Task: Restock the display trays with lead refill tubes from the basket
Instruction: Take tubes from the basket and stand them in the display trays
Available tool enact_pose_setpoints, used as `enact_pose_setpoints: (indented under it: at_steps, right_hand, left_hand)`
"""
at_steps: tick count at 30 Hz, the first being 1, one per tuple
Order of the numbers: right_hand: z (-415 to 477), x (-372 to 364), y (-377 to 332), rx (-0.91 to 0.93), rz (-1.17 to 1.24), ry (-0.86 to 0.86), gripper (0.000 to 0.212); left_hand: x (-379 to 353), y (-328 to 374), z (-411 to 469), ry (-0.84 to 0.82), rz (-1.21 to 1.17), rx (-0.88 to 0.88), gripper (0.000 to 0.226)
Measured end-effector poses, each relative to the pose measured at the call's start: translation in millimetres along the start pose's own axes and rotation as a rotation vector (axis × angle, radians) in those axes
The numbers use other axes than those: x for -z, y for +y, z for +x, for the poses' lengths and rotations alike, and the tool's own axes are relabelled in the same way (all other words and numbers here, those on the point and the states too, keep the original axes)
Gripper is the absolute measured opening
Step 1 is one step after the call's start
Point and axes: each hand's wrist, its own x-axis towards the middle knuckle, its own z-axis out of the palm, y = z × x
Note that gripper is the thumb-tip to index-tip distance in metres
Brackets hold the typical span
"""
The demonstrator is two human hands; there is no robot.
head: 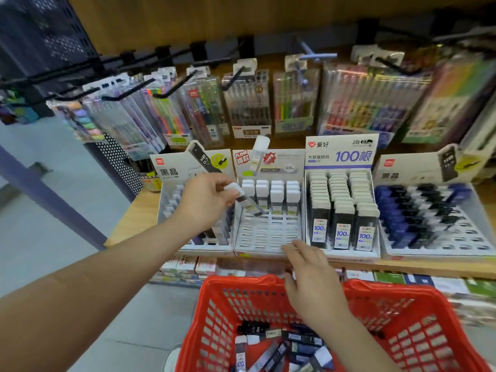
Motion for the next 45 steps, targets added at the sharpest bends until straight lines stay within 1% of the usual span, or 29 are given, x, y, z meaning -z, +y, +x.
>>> enact_pose_setpoints:
  at_steps: [3,6,9,11,16,20,23,24,26,27,29,31,34,36,37,38,39,41,42,43,45]
  right_hand:
    - [-1.4,-8.1,-1.9,-0.011,-0.085,0.010,0.054]
    - [-0.8,-13.8,-0.3,-0.022,-0.114,0.064,0.056]
    - [-0.5,-18.4,2.5,0.008,-0.127,0.107,0.057]
    - [0.1,-18.2,2.9,0.009,-0.152,0.102,0.057]
    - [-0.8,-15.1,2.3,0.011,-0.154,0.086,0.059]
    - [-1.7,-14.8,3.8,0.010,-0.158,0.071,0.059]
    - [-1.7,-16.4,4.3,0.015,-0.171,0.077,0.060]
    - [-1.9,-16.1,3.6,0.015,-0.167,0.076,0.060]
    - [-2.4,-15.6,2.9,0.019,-0.160,0.071,0.062]
    - [-2.5,-15.3,3.6,0.020,-0.157,0.068,0.063]
    - [-3.4,-10.7,3.3,0.026,-0.152,0.035,0.065]
    - [-4.8,-5.0,4.1,0.070,-0.115,0.008,0.065]
    - [-10.4,4.2,11.9,0.105,0.053,-0.019,0.062]
    - [-17.1,14.6,17.9,0.114,0.166,0.082,0.054]
    - [-20.5,20.8,21.3,0.081,0.234,0.130,0.047]
    - [-22.6,29.3,26.7,0.024,0.309,0.128,0.040]
    - [-24.1,38.2,34.1,-0.045,0.398,0.076,0.032]
    - [-24.0,54.5,53.5,-0.168,0.523,-0.109,0.022]
    - [-25.3,59.4,64.1,-0.191,0.501,-0.223,0.020]
    - [-27.9,59.6,76.5,-0.187,0.425,-0.325,0.018]
    - [-37.8,51.1,98.5,-0.178,0.233,-0.454,0.015]
  left_hand:
    - [-13.6,-2.7,12.2,-0.023,0.061,-0.072,0.007]
    - [-29.5,-5.3,21.8,-0.014,0.113,-0.130,0.011]
    - [-38.7,-10.5,24.6,-0.037,0.224,-0.198,0.011]
    - [-41.8,-13.5,24.3,-0.054,0.276,-0.250,0.013]
    - [-50.9,-14.9,26.8,-0.066,0.294,-0.332,0.014]
    - [-57.8,-24.1,30.2,-0.126,0.422,-0.412,0.018]
    - [-61.6,-25.8,30.6,-0.077,0.478,-0.480,0.013]
    - [-63.4,-24.0,30.1,-0.056,0.471,-0.481,0.015]
    - [-65.7,-17.4,30.4,-0.008,0.424,-0.429,0.018]
    - [-66.2,-14.8,31.7,0.014,0.402,-0.394,0.018]
    - [-66.9,-13.1,35.3,0.032,0.409,-0.381,0.014]
    - [-66.1,-14.5,35.5,0.032,0.465,-0.410,0.011]
    - [-64.1,-18.1,29.0,0.076,0.543,-0.482,0.013]
    - [-61.9,-15.0,22.1,0.063,0.594,-0.493,0.009]
    - [-60.8,-13.5,17.8,0.050,0.610,-0.480,0.014]
    - [-59.7,-10.5,12.5,0.040,0.601,-0.460,0.022]
    - [-58.6,-6.9,5.4,0.048,0.565,-0.446,0.028]
    - [-58.6,4.7,-15.6,0.083,0.455,-0.457,0.028]
    - [-61.4,9.8,-30.0,0.070,0.414,-0.467,0.026]
    - [-66.5,13.6,-45.6,0.030,0.390,-0.472,0.026]
    - [-83.1,15.3,-79.6,-0.111,0.390,-0.437,0.033]
